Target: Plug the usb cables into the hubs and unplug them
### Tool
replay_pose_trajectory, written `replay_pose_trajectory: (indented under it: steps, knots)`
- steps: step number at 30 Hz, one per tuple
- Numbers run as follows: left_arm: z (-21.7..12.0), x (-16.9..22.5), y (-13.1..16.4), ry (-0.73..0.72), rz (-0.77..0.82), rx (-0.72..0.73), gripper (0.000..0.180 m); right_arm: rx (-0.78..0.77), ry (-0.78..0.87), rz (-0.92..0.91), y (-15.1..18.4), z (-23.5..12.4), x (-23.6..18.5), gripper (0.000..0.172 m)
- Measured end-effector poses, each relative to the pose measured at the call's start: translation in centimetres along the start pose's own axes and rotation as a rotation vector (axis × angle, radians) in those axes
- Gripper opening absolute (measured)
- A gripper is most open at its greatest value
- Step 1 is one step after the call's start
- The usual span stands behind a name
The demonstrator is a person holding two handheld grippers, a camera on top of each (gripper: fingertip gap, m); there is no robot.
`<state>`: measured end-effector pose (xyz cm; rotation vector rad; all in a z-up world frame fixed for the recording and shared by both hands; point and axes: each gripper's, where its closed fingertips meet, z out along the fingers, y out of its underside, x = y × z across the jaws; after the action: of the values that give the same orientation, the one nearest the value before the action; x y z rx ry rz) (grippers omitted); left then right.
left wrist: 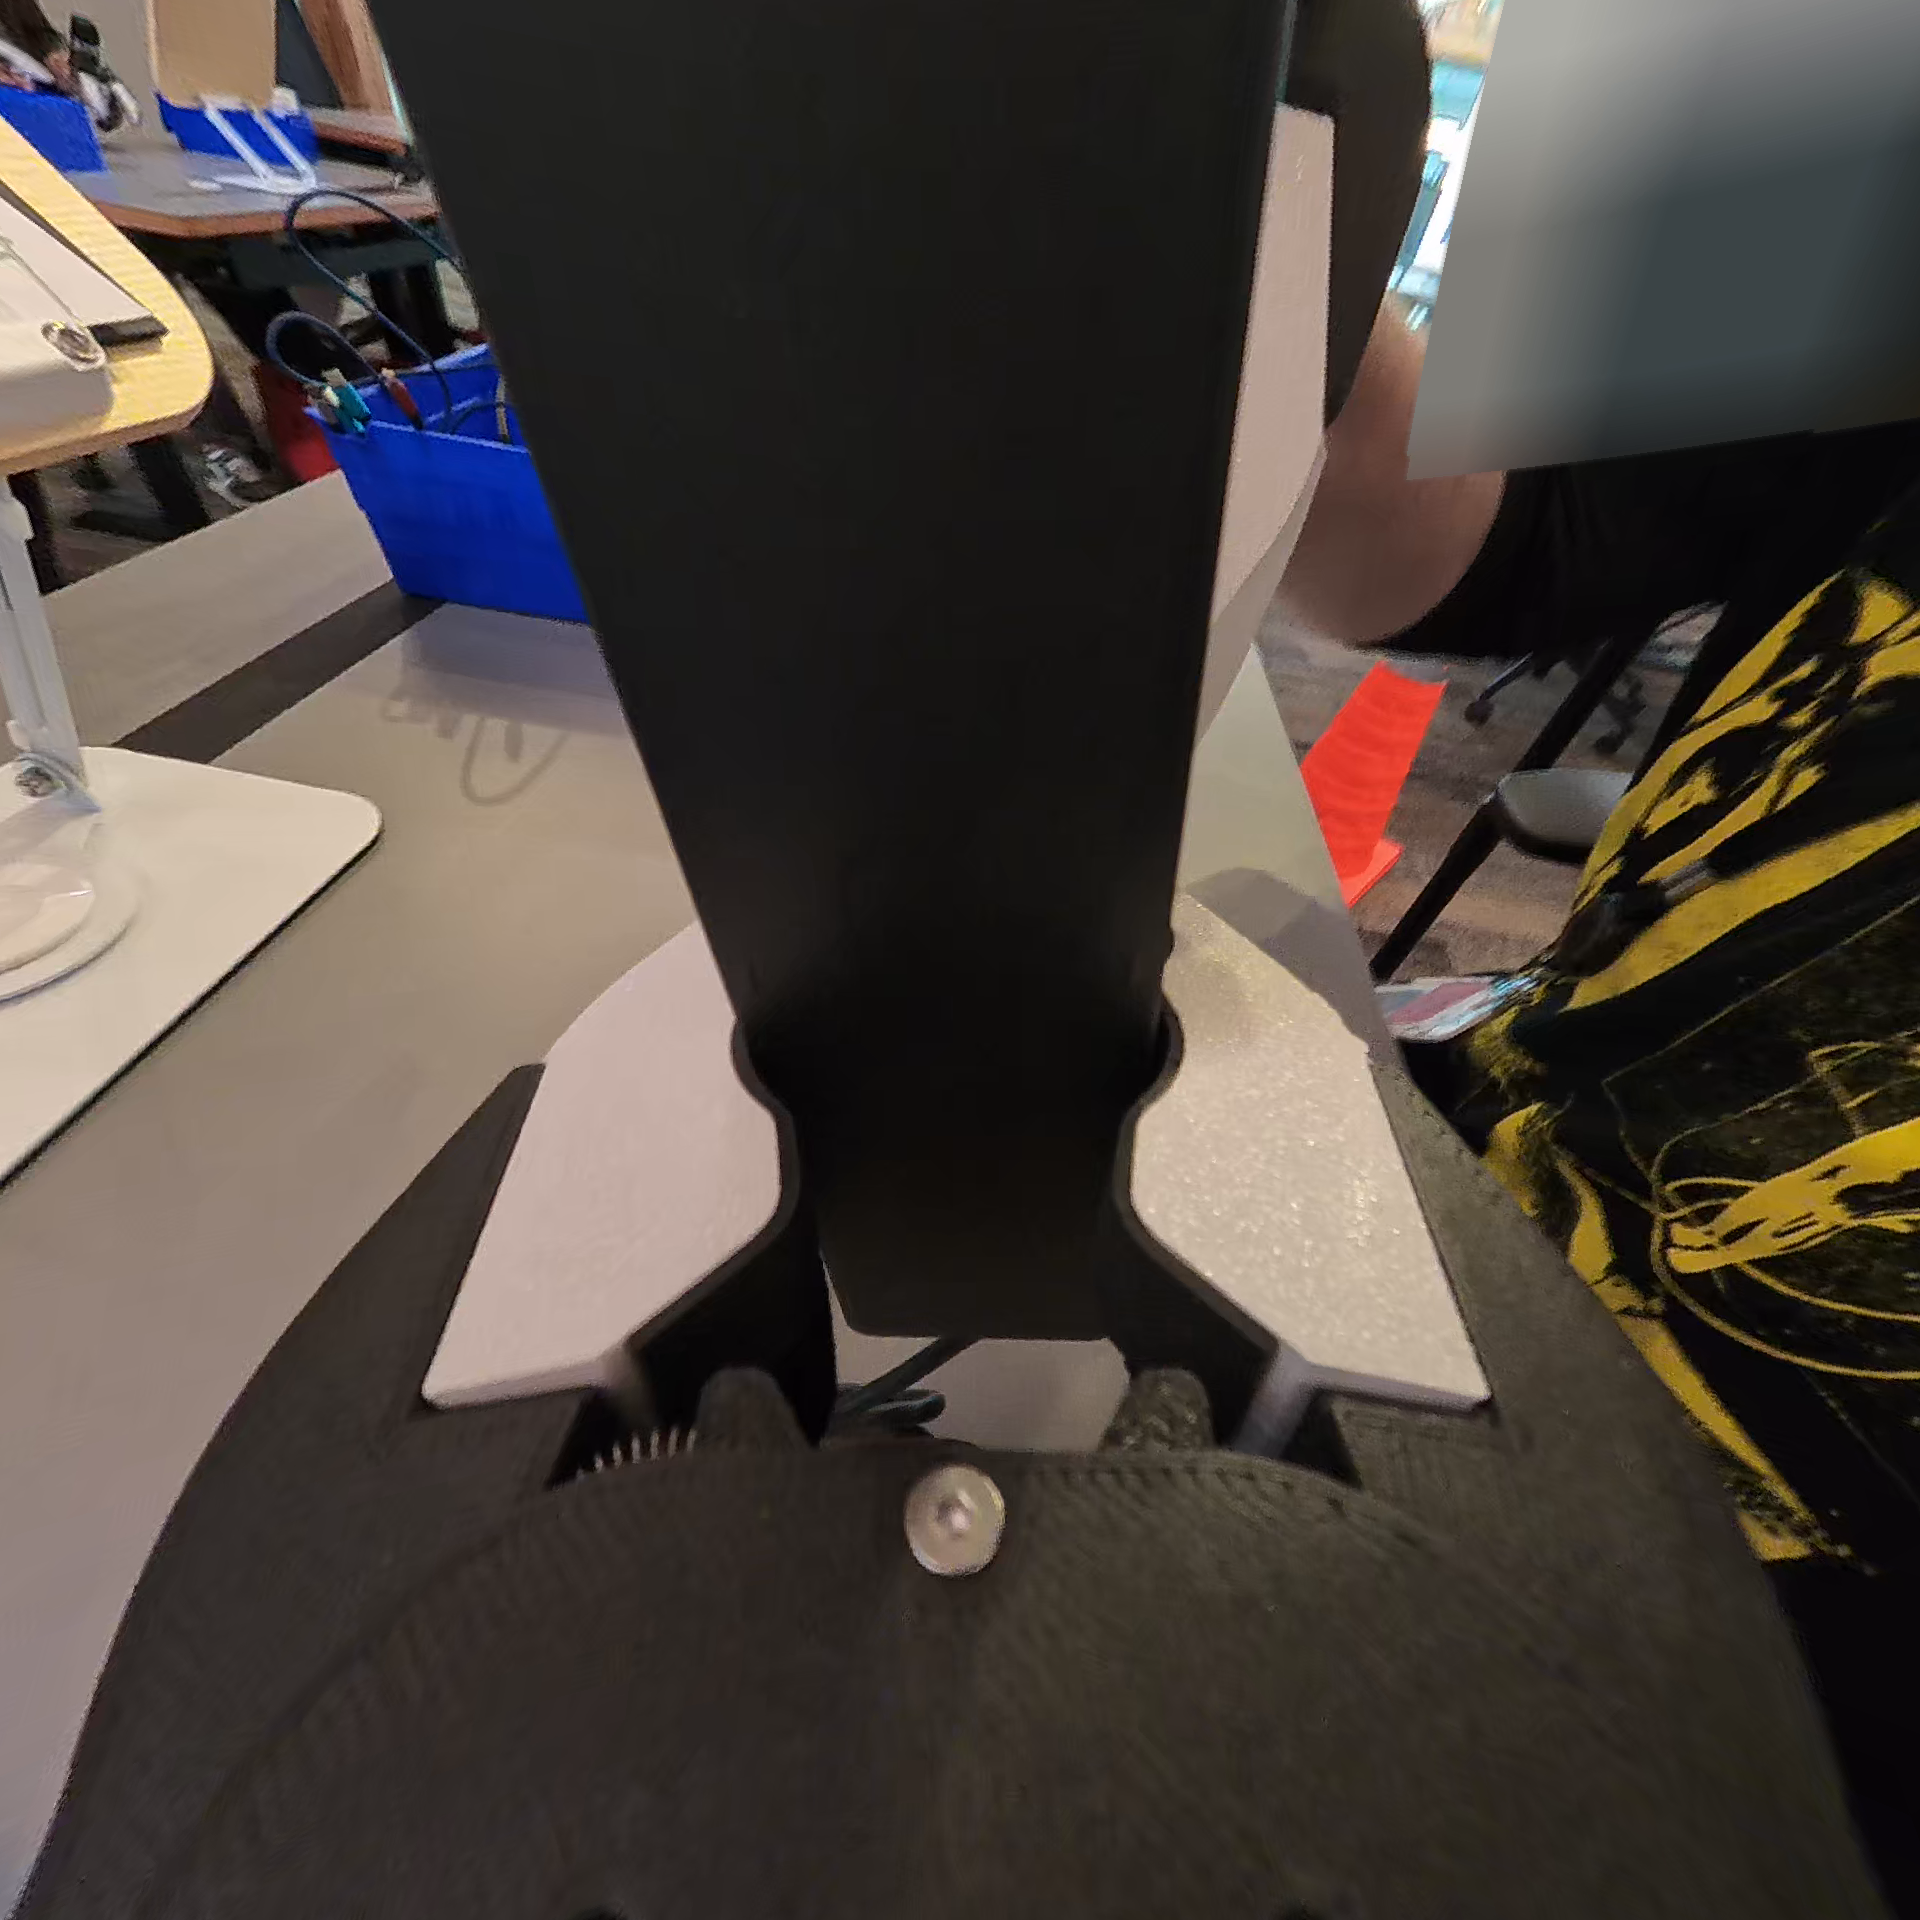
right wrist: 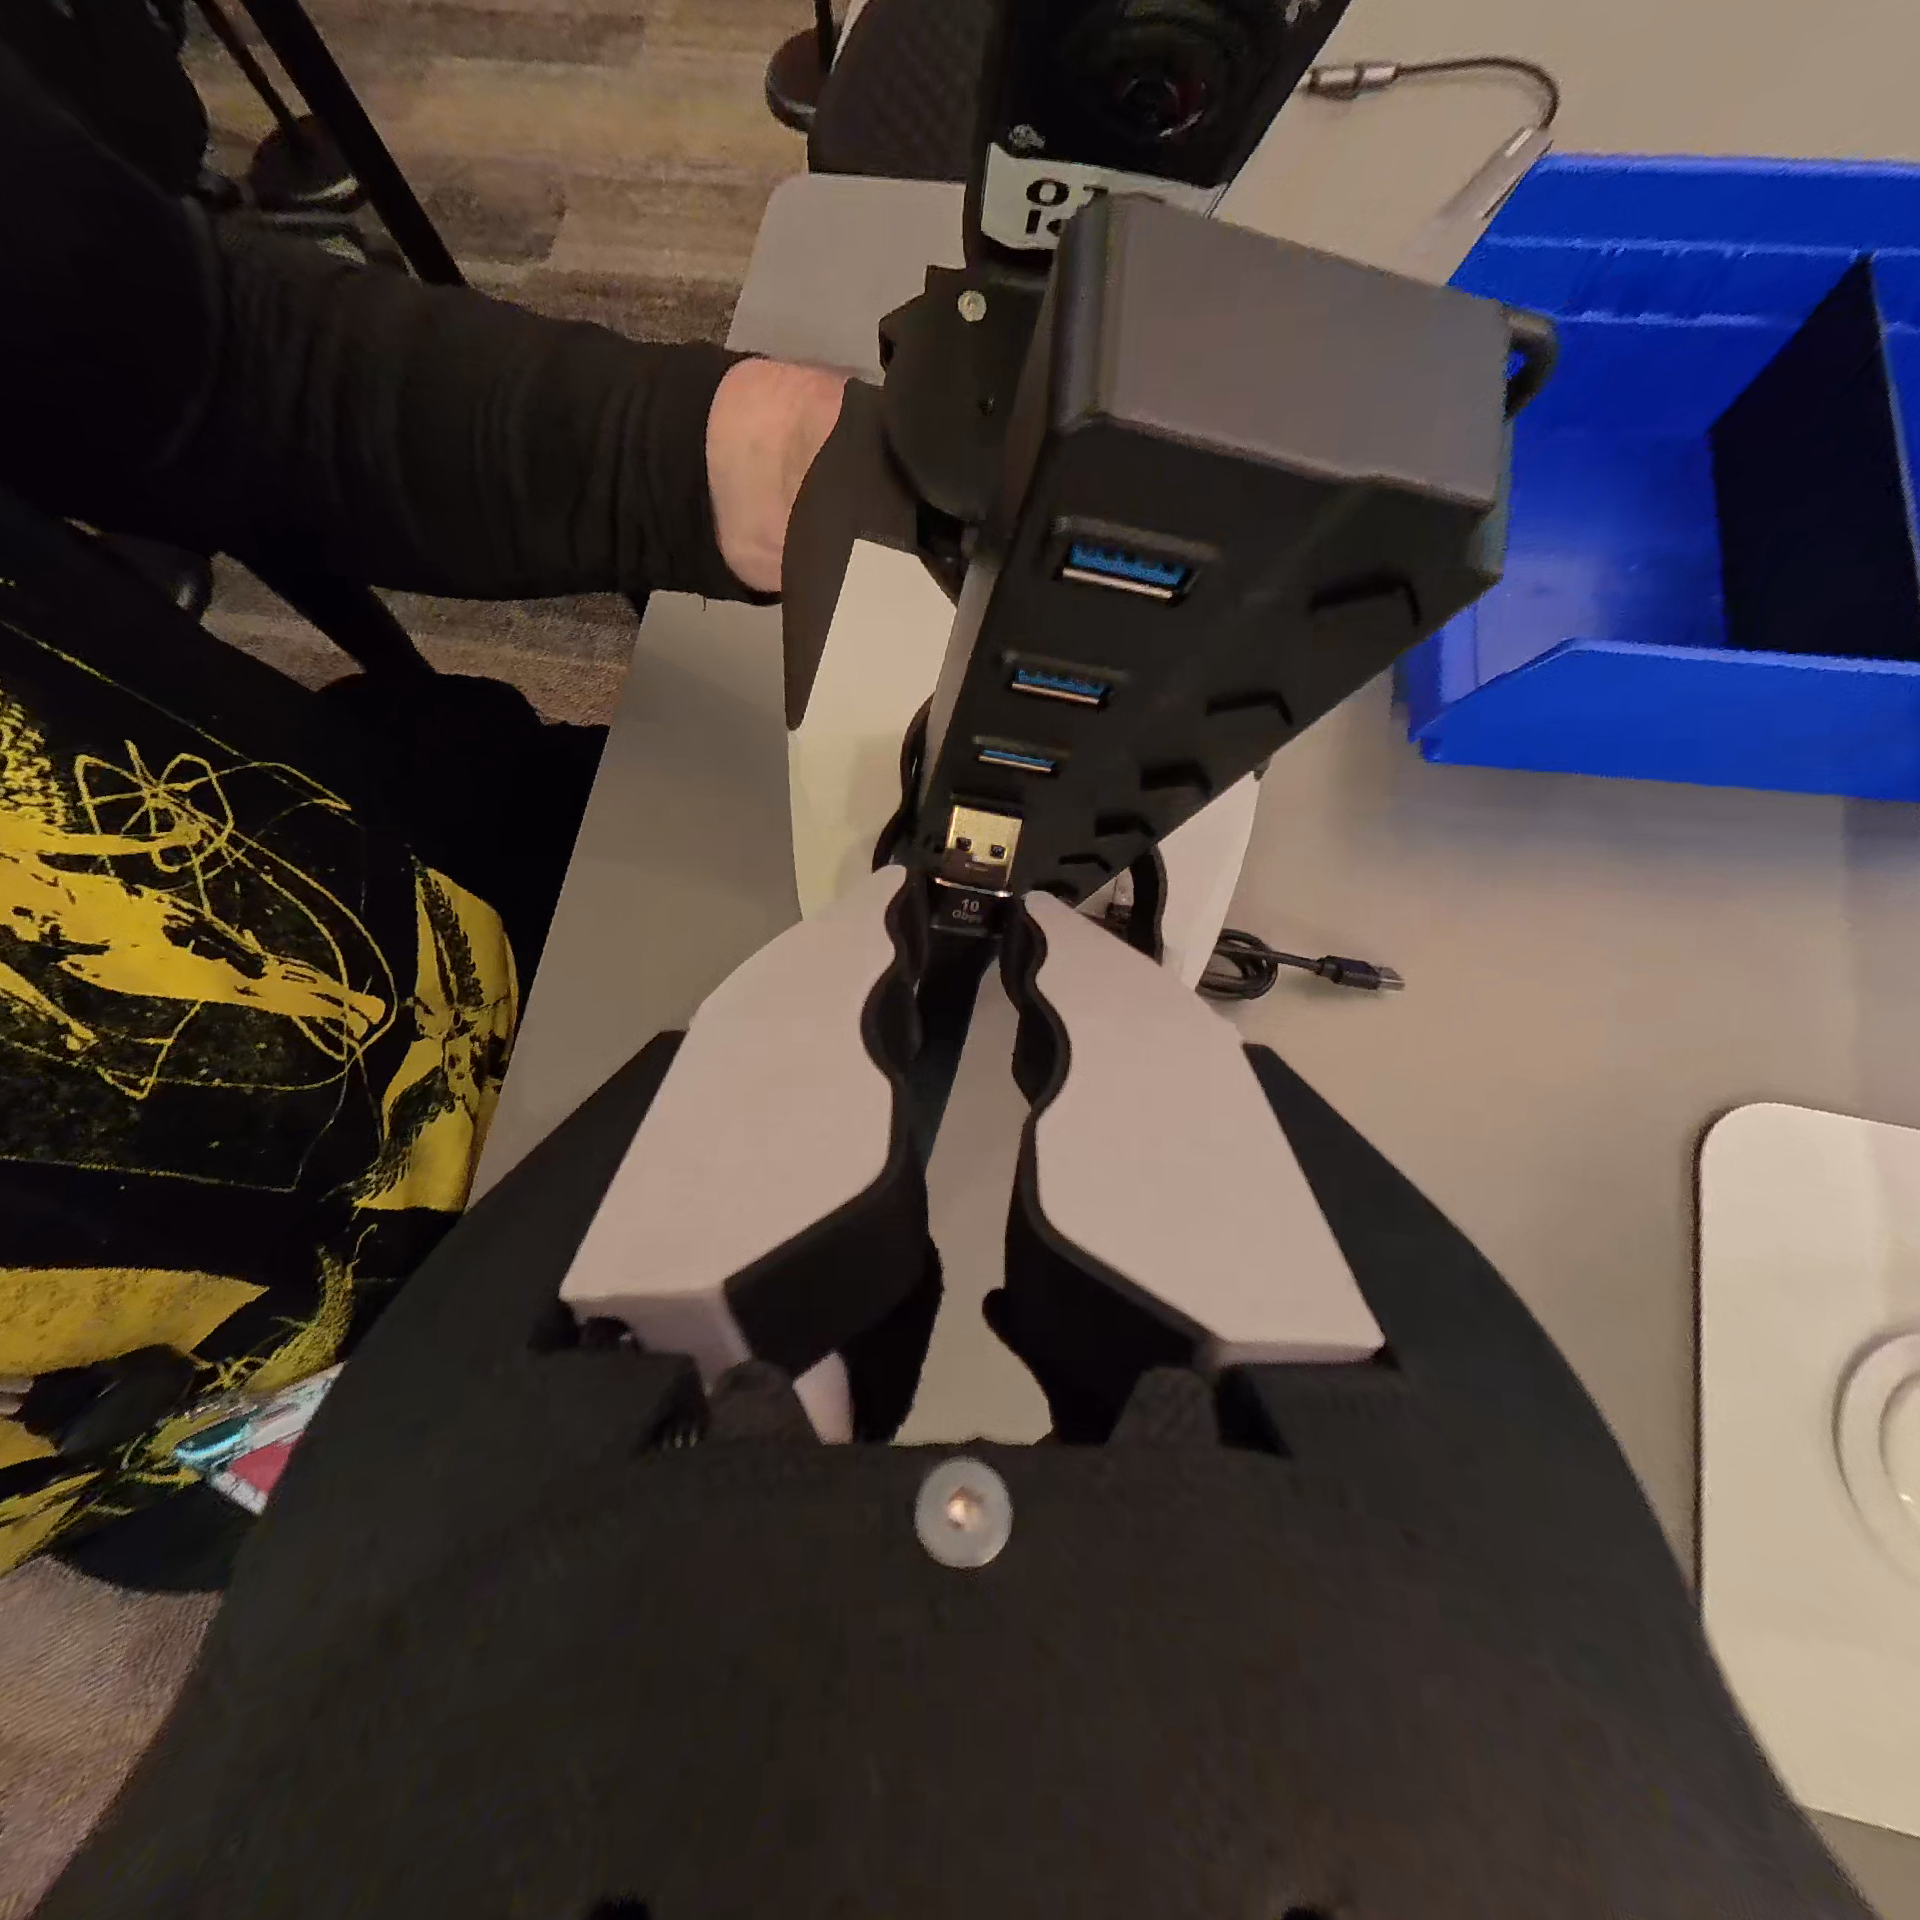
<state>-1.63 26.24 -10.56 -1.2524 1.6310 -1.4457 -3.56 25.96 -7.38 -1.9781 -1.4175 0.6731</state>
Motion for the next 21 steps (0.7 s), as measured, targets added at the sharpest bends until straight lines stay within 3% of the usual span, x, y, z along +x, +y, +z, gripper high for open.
replay_pose_trajectory:
  steps: [7, 19, 20, 21]
  knots:
    - [0.4, 0.2, 0.8, -0.013, 0.031, -0.079, 0.065, -0.093, -0.044, -0.002, 0.9, 0.2, -0.5, 0.013]
    - [1.5, 0.5, 2.2, -0.023, 0.059, -0.177, 0.065, -0.036, -0.070, 0.037, 0.7, -0.7, -0.6, 0.014]
    - [1.8, 0.6, 2.3, -0.020, 0.059, -0.185, 0.065, -0.019, -0.070, 0.041, 0.5, -0.8, -0.6, 0.000]
    - [2.0, 0.5, 2.3, -0.029, 0.068, -0.194, 0.065, -0.021, -0.075, 0.040, 0.5, -0.8, -0.7, 0.000]
